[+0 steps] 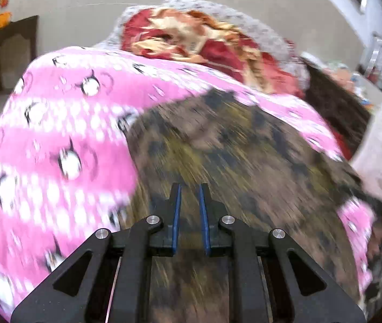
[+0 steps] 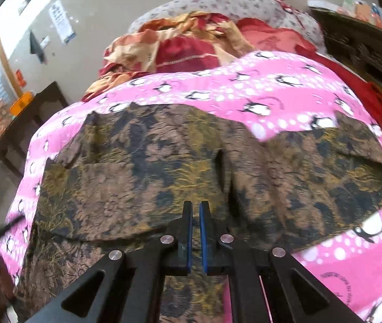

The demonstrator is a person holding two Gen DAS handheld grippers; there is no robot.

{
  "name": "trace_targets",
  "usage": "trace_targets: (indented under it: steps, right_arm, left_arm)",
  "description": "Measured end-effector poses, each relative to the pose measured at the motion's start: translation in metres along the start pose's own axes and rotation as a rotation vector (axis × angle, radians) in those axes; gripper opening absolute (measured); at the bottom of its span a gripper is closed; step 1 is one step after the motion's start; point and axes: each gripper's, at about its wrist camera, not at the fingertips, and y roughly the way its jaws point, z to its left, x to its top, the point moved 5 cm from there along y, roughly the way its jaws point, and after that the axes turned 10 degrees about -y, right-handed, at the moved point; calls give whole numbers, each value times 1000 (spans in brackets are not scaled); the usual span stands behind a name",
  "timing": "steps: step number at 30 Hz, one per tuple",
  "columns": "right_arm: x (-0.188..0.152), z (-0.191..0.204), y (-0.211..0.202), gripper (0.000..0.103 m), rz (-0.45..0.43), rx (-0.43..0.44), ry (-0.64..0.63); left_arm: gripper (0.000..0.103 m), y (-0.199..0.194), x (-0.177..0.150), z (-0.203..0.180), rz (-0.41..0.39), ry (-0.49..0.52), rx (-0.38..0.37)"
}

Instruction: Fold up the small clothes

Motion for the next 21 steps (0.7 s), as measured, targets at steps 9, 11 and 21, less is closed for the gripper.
trace_targets:
  steps: [9, 11, 21]
  right_arm:
    - [-22, -2, 69, 5, 140, -155, 8]
    - [-21, 1, 67, 6, 185, -147, -18]
    - [21, -2, 103, 27, 138, -117, 7]
  left_arm:
    - [15, 93, 12, 40, 62, -38, 154]
    - [15, 90, 9, 39, 37, -14, 143]
    - [37, 86, 1, 32, 32, 27, 108]
